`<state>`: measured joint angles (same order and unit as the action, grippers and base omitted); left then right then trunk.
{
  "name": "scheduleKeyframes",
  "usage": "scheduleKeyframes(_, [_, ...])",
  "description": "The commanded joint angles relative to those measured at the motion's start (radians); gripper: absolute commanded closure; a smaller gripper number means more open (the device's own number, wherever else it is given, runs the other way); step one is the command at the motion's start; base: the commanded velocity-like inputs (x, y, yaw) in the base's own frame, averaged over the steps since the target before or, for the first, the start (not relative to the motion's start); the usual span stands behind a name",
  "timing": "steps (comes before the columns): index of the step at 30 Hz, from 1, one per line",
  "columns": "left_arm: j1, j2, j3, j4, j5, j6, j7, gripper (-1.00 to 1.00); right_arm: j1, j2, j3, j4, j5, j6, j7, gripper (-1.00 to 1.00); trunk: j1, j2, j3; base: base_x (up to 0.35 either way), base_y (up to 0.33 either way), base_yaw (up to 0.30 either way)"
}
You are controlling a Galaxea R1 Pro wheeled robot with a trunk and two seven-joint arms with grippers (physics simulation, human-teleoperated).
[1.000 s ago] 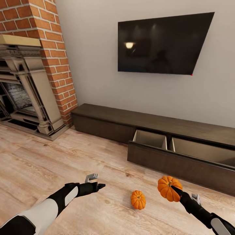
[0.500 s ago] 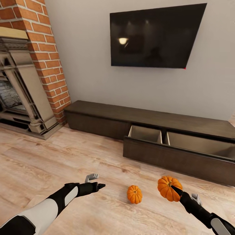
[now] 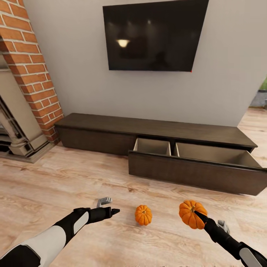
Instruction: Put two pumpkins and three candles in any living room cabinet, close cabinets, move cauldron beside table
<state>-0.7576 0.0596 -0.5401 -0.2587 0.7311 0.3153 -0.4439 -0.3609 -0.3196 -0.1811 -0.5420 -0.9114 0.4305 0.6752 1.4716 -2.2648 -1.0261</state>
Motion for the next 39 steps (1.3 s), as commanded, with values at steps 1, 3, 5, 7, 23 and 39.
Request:
scheduleKeyframes(1, [0.0,0.001,-0.003,-0.002,0.008,0.006,0.0,-1.0,-0.001,0.0,-0.003,-0.001,-0.012,0.011,0.001,1.0,0.004,-0.008,-0.005,0.0,0.0,-0.248])
scheduleKeyframes(3, [0.0,0.001,-0.003,-0.002,0.008,0.007,0.0,-1.0,-0.001,0.0,-0.003,0.0,-0.012,0.011,0.001,1.0,0.011,-0.022,-0.013,0.0,0.0,-0.246])
scheduleKeyframes(5, [0.0,0.0,-0.003,-0.002,0.008,0.006,-0.001,-1.0,-0.001,0.001,-0.003,-0.001,-0.012,0.011,0.001,1.0,0.019,-0.036,-0.02,0.0,0.0,-0.241])
scheduleKeyframes(7, [0.0,0.001,-0.003,-0.002,0.008,0.007,-0.001,-1.0,-0.001,0.001,-0.003,0.0,-0.012,0.01,0.001,1.0,0.027,-0.05,-0.028,0.0,0.0,-0.237])
scheduleKeyframes(23, [-0.029,-0.013,0.027,-0.031,0.036,-0.022,-0.002,-1.0,0.028,0.005,-0.029,-0.029,-0.015,0.036,0.032,1.0,0.069,-0.126,-0.071,0.0,0.0,-0.118])
scheduleKeyframes(39, [-0.051,-0.013,0.084,-0.04,0.036,-0.024,-0.002,-1.0,0.086,0.005,-0.042,-0.12,-0.015,0.134,0.122,1.0,0.069,-0.126,-0.071,0.0,0.0,0.0])
